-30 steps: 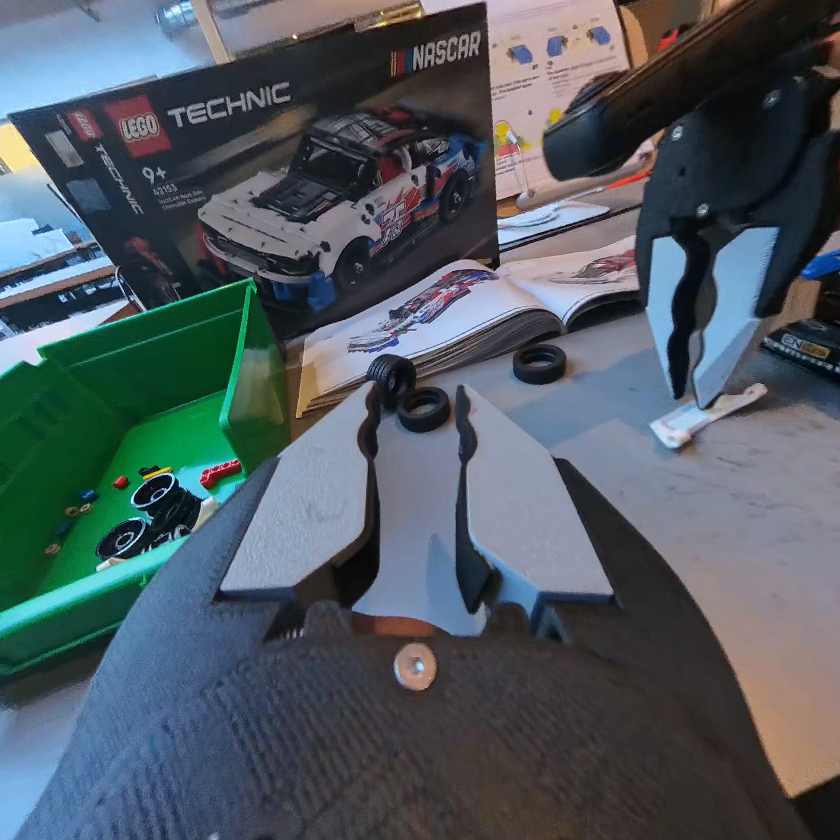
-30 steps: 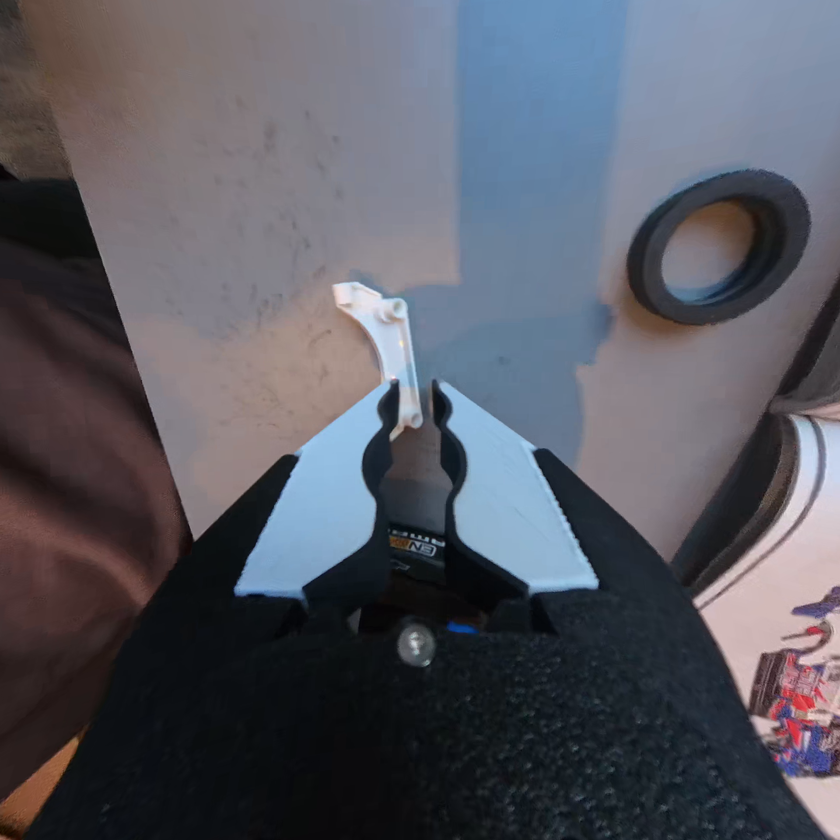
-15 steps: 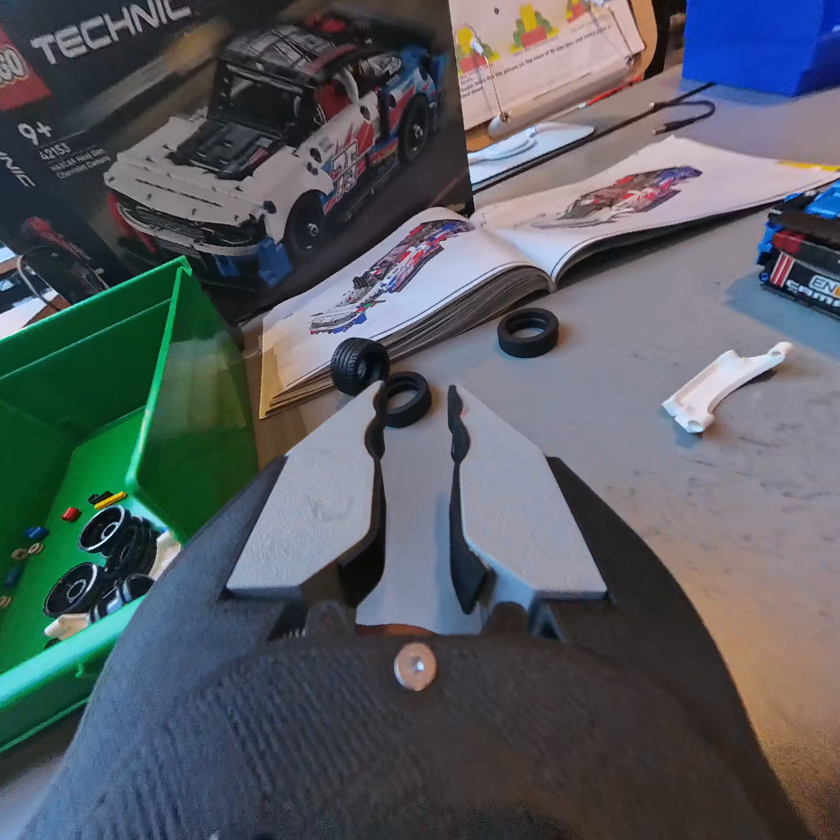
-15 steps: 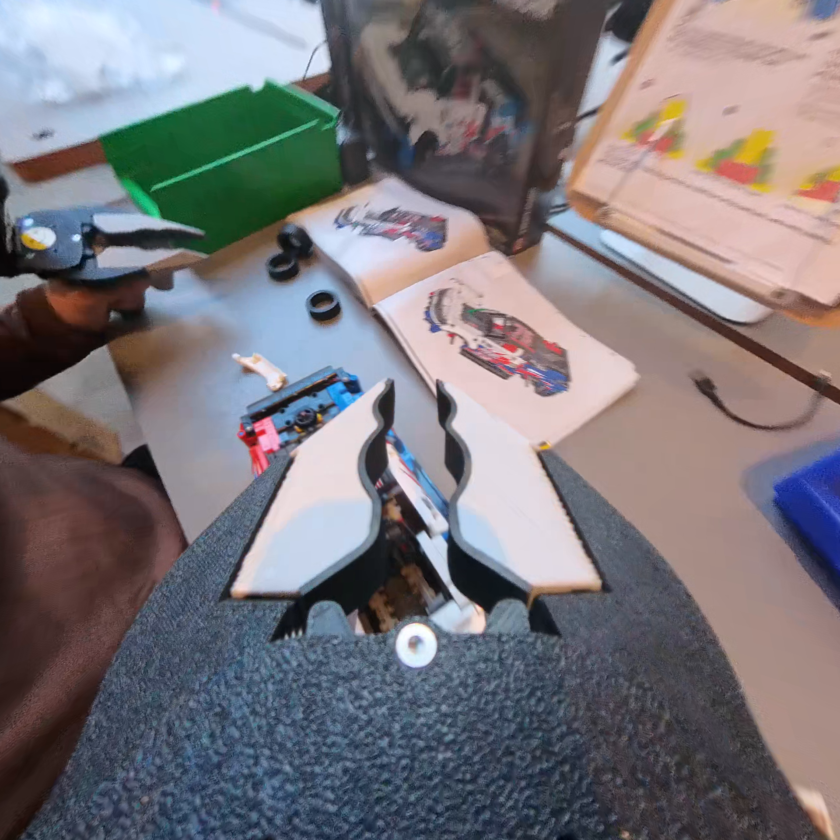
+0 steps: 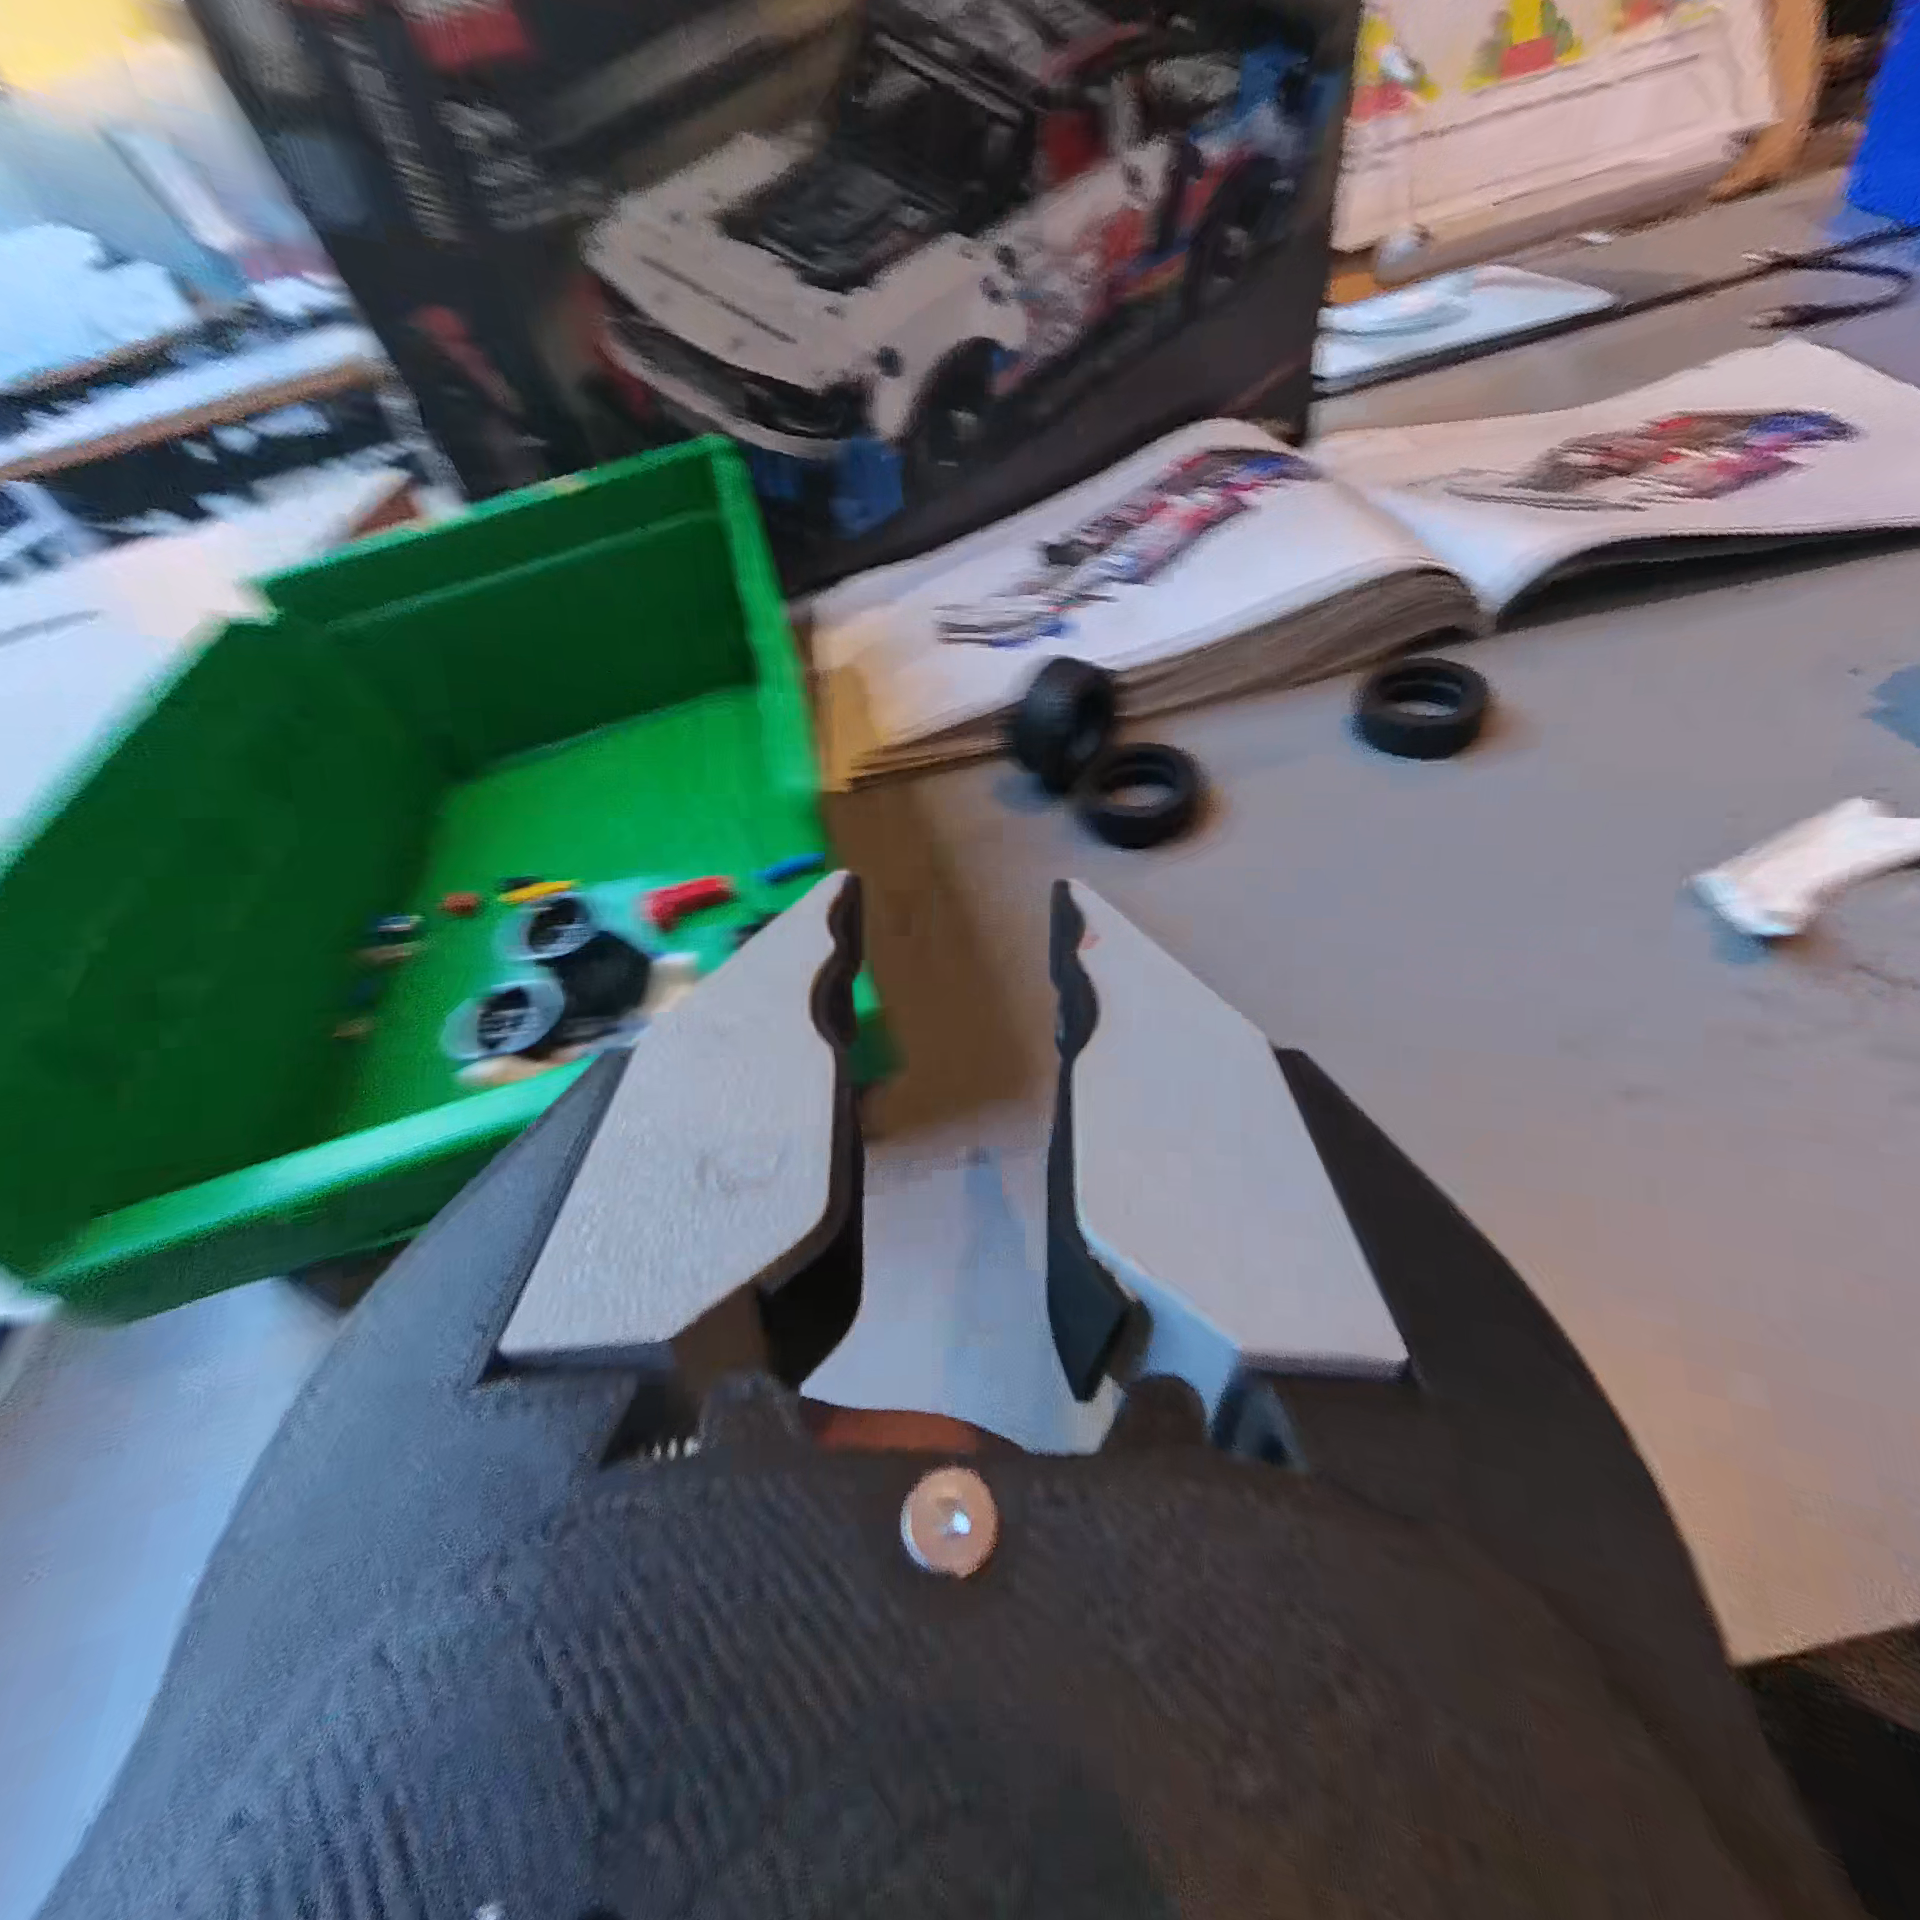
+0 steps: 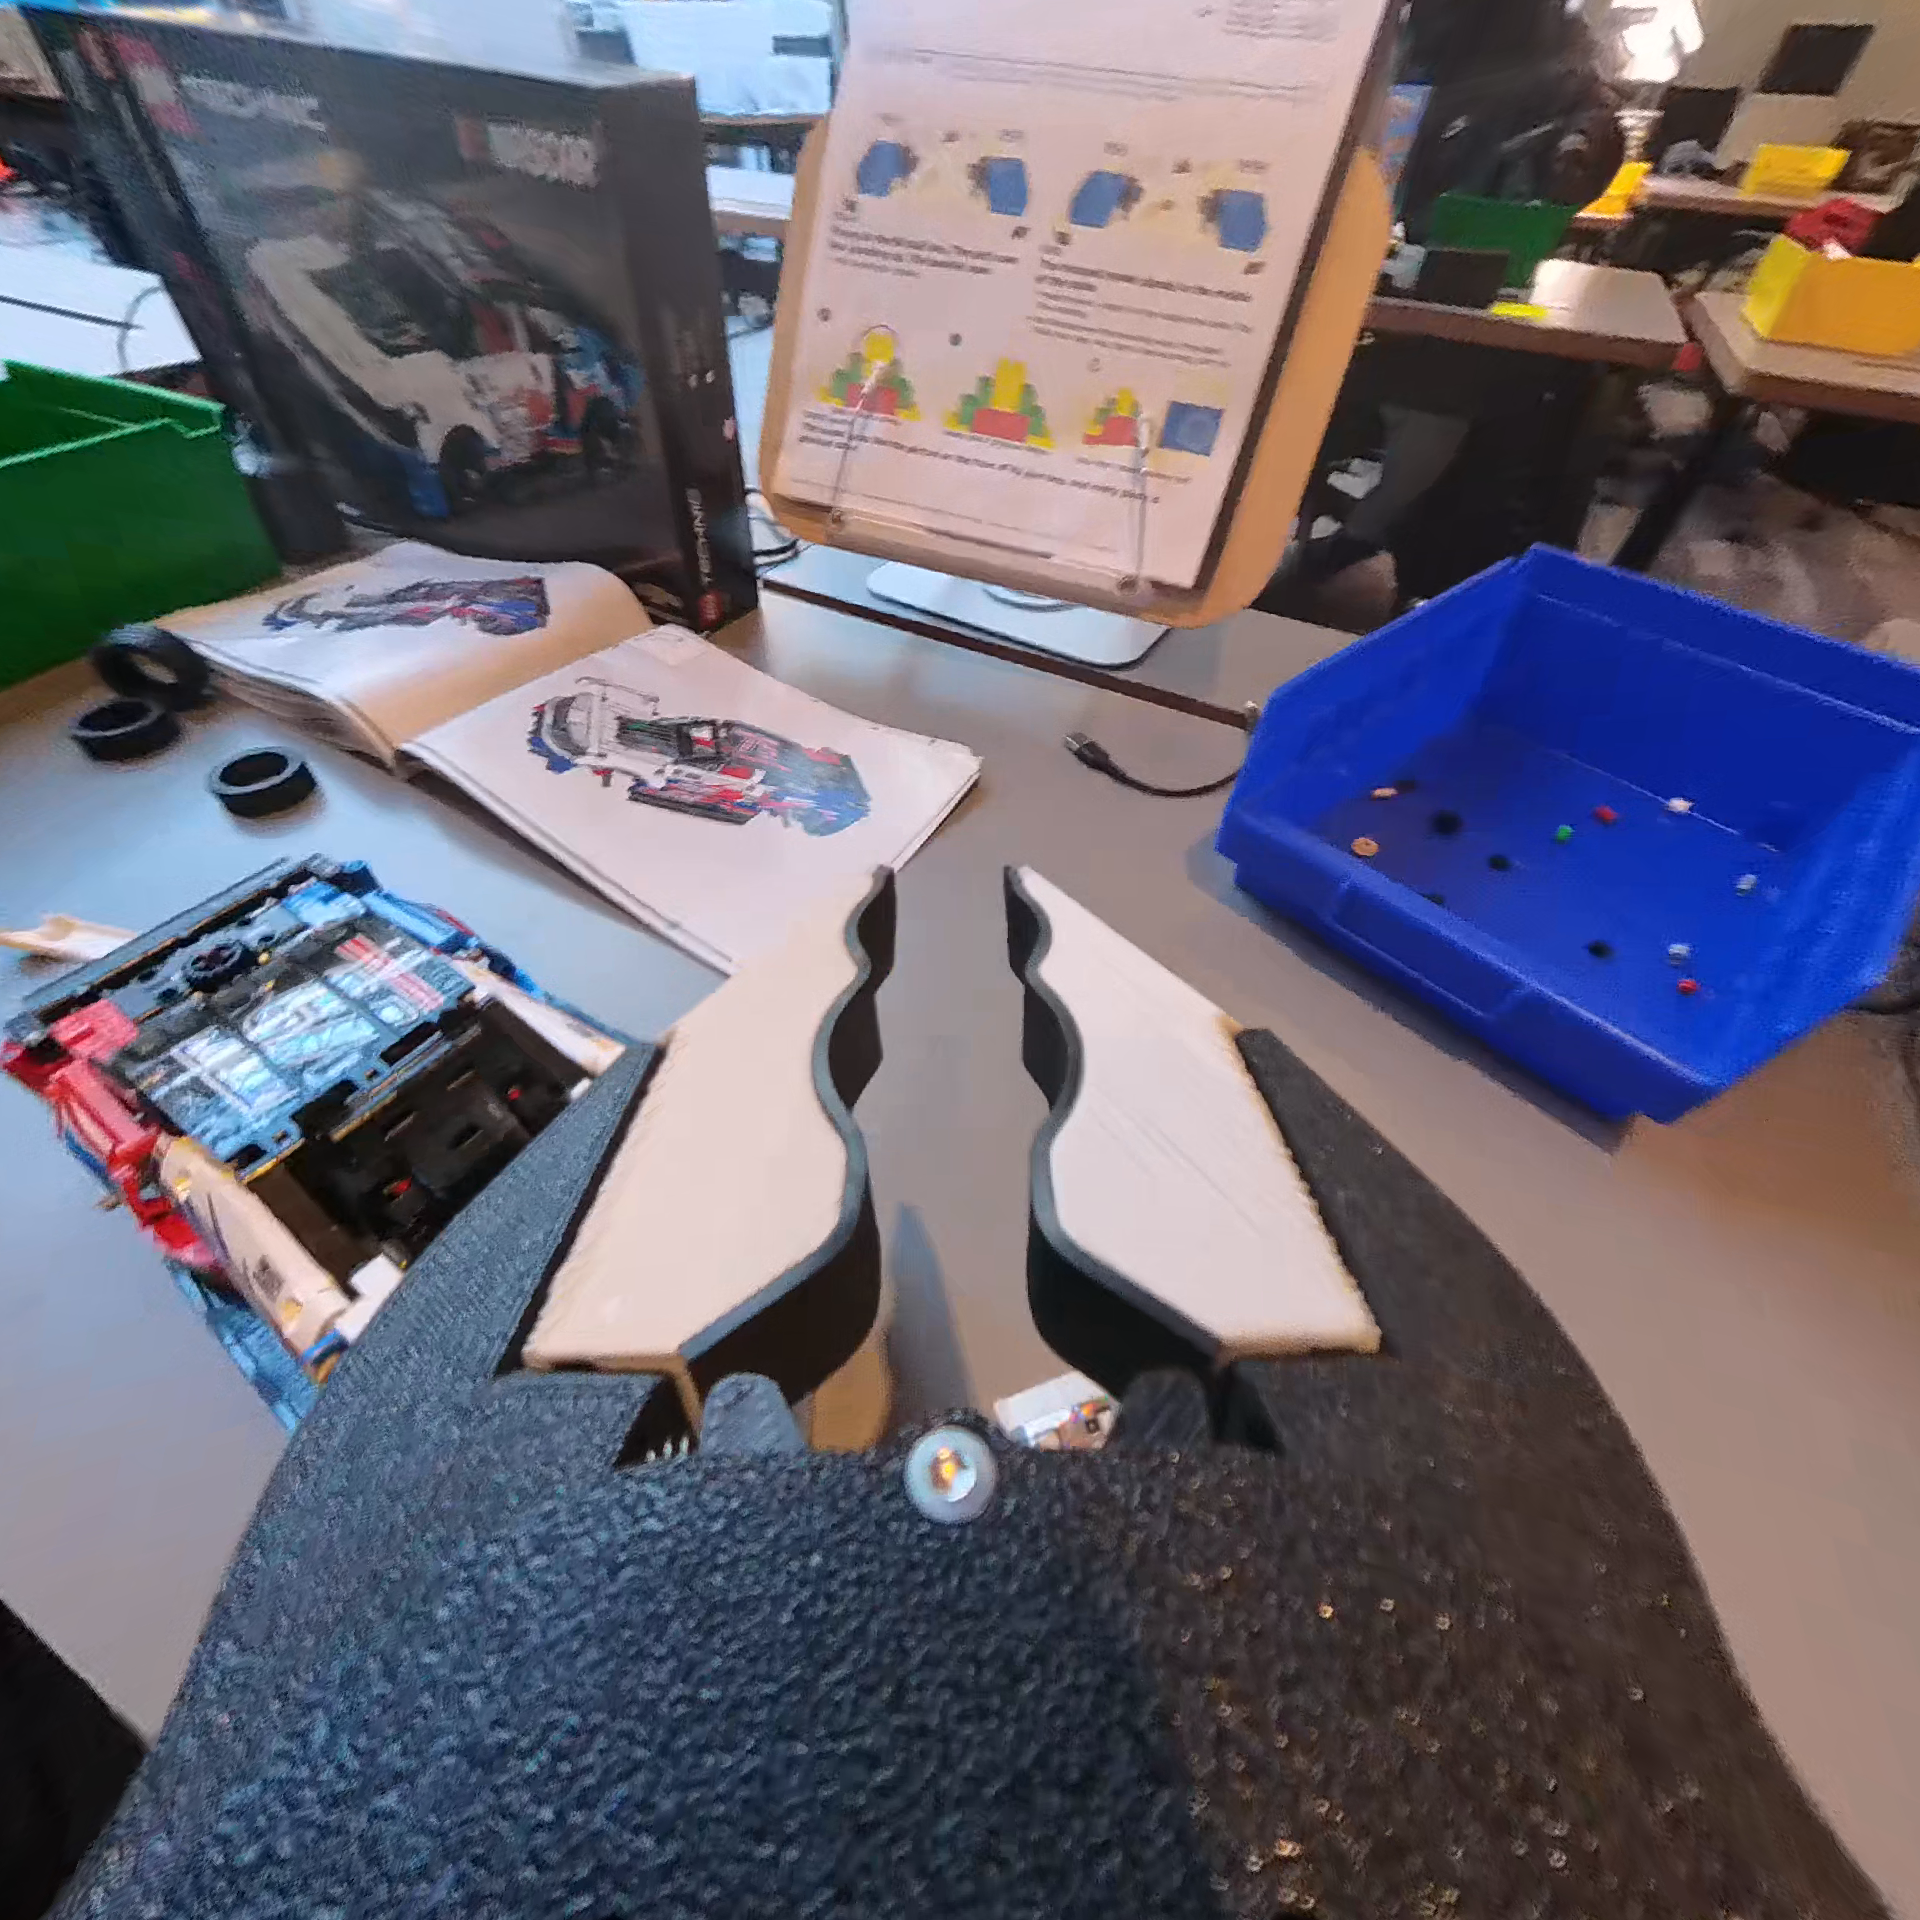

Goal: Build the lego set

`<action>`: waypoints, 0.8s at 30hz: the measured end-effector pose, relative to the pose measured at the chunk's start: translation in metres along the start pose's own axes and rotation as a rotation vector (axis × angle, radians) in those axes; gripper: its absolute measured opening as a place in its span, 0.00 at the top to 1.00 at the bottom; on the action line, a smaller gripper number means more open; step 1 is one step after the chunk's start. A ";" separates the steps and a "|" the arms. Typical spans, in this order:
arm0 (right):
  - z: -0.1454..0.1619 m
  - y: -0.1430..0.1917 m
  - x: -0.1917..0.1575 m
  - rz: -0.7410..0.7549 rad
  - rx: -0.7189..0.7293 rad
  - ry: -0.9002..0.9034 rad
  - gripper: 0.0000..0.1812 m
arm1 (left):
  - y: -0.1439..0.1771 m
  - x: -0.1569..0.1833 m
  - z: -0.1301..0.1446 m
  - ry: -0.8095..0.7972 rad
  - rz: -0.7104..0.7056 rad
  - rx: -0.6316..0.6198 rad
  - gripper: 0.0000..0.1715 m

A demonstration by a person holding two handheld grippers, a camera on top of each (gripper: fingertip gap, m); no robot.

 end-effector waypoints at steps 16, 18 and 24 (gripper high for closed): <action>-0.031 -0.032 -0.007 0.127 -0.012 -0.133 0.90 | -0.060 -0.176 0.010 -0.160 0.458 -0.871 0.88; -0.027 -0.029 -0.003 0.112 0.001 -0.147 0.90 | -0.064 -0.172 0.016 -0.167 0.489 -0.964 0.87; -0.012 -0.020 0.016 0.078 0.035 -0.201 0.90 | -0.070 -0.171 0.016 -0.147 0.433 -1.053 0.93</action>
Point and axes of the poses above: each gripper's, where its closed fingertips meet, y back along the fingers, z out of its underside, x = y × z across the jaws, the point moved 9 cm from there along y, back along the fingers, and after that the axes turned 10 degrees about z, right-handed, at the moved point
